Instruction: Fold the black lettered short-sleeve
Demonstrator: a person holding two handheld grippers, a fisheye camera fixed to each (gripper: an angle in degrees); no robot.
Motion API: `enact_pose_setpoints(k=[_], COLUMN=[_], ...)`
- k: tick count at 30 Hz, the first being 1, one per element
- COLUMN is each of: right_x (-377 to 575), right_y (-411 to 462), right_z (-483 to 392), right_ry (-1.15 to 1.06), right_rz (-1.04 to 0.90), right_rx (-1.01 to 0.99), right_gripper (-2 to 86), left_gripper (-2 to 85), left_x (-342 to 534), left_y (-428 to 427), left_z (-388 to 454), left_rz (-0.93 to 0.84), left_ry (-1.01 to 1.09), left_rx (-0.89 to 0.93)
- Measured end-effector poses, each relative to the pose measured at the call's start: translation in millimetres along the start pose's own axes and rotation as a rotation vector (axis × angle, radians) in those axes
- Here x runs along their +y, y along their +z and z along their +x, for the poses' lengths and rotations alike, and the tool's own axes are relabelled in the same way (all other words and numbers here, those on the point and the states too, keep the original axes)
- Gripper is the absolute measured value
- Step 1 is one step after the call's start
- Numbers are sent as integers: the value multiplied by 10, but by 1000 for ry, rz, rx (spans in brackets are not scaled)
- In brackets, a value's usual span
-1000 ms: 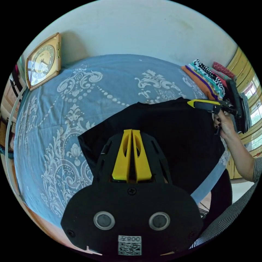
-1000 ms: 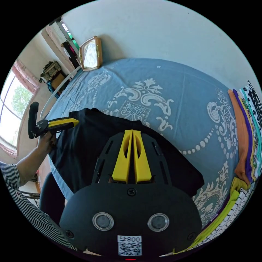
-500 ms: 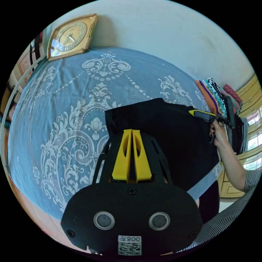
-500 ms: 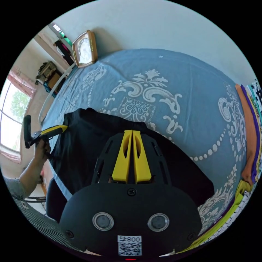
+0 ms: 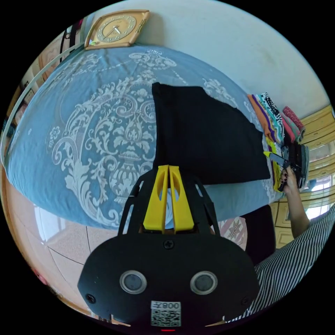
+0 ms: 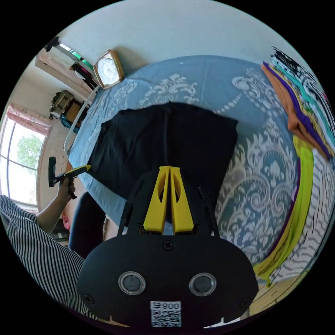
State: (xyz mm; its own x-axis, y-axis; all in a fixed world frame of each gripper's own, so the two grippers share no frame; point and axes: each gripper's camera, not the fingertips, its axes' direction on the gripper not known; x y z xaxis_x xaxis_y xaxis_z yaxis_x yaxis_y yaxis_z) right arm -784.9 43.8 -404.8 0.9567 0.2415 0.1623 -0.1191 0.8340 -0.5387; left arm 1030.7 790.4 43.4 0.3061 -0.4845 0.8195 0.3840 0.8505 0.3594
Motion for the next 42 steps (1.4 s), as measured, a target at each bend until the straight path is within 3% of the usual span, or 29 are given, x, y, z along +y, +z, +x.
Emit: enact_pose_setpoints(k=[3,8,15,20,25,29,35,39,42], right_x=[391,724,1403,1853,2080,2296,2603,2706,2821], right_y=[147,275,-124,-55,225,260,206,396,453], right_z=[143,368,619,907,996,1099,1091,1108,1124], right_ry=[62,125,232,320,321,338,334,338,356], right_rz=[-69,-74,74,96,28,49,90,49,58], right_rx=[26,-20,25,-90,-82,-124,-84,-120,-131], right_gripper=[6,2,8,32,28,22,56,61,60], left_gripper=[2,2,2,2,2,3,8,19,26], left_x=[83,171,444,473,355,370,395,297,191], left_y=[-57,-96,-643,-661,-345,-474,-808,-922,-946], left_z=[-176,-218,-98,38,-216,-362,-211,209,607], left_rz=[5,-59,33,2,-128,-103,-53,-59,-100], left_ry=[-45,-19,10,34,-51,-112,-43,103,225], left_rx=[56,-6,16,7,-45,11,58,142,107])
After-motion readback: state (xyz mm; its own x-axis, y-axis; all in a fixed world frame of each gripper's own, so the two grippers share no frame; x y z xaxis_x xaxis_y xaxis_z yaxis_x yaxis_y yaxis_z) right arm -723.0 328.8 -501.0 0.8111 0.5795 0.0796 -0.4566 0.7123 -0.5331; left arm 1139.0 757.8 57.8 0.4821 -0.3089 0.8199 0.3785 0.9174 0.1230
